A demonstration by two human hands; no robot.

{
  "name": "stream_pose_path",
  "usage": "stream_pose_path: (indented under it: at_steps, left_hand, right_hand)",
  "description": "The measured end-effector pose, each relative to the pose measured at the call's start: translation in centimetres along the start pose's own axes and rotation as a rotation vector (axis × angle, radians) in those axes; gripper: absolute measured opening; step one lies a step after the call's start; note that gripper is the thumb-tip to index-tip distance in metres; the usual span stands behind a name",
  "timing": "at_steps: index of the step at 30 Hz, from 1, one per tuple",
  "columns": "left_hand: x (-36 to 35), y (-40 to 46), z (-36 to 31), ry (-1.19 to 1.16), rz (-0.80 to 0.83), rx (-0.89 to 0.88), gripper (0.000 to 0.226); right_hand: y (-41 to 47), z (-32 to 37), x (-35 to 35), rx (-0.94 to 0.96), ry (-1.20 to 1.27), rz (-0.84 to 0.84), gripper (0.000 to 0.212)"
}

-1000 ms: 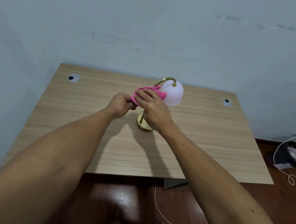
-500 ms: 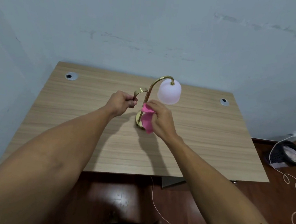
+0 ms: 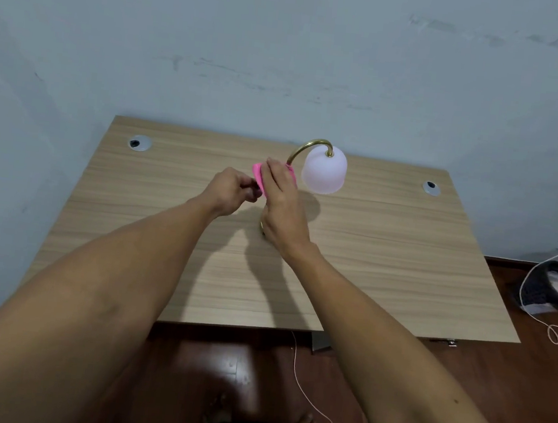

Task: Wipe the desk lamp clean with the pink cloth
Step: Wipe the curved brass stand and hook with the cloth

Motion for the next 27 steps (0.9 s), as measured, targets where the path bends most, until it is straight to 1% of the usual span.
stream_pose_path:
  at_steps: [2, 3, 4, 6, 7, 10, 11, 13, 15, 18, 20, 22, 24, 27]
  left_hand:
    - [0.0, 0.0, 0.1, -0.003, -0.001, -0.005, 0.013]
    - [0.0, 0.0, 0.2, -0.002, -0.003, -0.011, 0.013]
    - [0.0, -0.1, 0.2, -0.003, -0.004, -0.02, 0.011]
    - [-0.1, 0.0, -0.1, -0.036, 0.005, -0.026, 0.009]
    - [-0.1, 0.0, -0.1, -0.072, 0.01, -0.016, 0.013]
    - [-0.2, 0.0, -0.3, -0.114, 0.002, 0.017, 0.018]
    - [-0.2, 0.0, -0.3, -0.115, 0.001, 0.014, 0.019]
    - [-0.2, 0.0, -0.3, -0.119, 0.007, 0.007, 0.018]
    - [-0.1, 0.0, -0.4, -0.087, 0.024, 0.004, 0.015]
    - [0.1, -0.1, -0.5, -0.063, 0.036, -0.008, 0.014]
    - [0.1, -0.2, -0.5, -0.045, 0.028, -0.026, 0.017]
    - [0.2, -0.2, -0.5, -0.007, 0.02, -0.033, 0.013]
    - [0.3, -0.2, -0.2, 0.0, 0.009, -0.045, 0.012]
    - [0.3, -0.3, -0.2, 0.039, 0.008, -0.104, 0.016]
  right_hand:
    - [-0.6, -0.8, 0.1, 0.035, -0.008, 0.032, 0.061]
    - [-0.8, -1.3, 0.4, 0.063, -0.013, 0.043, 0.063]
    - [-1.0, -1.8, 0.8, 0.091, -0.017, 0.053, 0.062]
    - [-1.4, -2.6, 1.7, 0.096, -0.003, 0.018, 0.05]
    - [-1.6, -2.9, 2.0, 0.035, 0.023, -0.032, 0.044]
    - [-2.2, -3.0, 2.8, -0.252, 0.208, -0.267, 0.044]
    - [-2.2, -2.7, 2.9, -0.286, 0.235, -0.342, 0.044]
    - [-1.6, -1.7, 2.8, -0.257, 0.228, -0.395, 0.045]
    - [-0.6, -0.7, 2.3, -0.193, 0.22, -0.356, 0.045]
    - [0.6, 0.2, 0.8, -0.142, 0.195, -0.207, 0.042]
    - [0.1, 0.5, -0.3, -0.12, 0.146, -0.117, 0.05]
    - [-0.6, 0.4, -0.6, -0.084, 0.13, -0.108, 0.056]
    - [-1.0, -0.4, -0.3, -0.029, 0.121, -0.071, 0.055]
    - [-1.3, -1.4, 0.5, 0.104, 0.077, 0.054, 0.05]
Point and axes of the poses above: each hand's wrist, its own y-axis towards the middle knuckle, its own x-axis out of the back of the hand, z = x × y, the point moved 1 cm from there along y, towards the middle knuckle, and after that the axes turned 6 degrees about y, right-handed, at the moved point
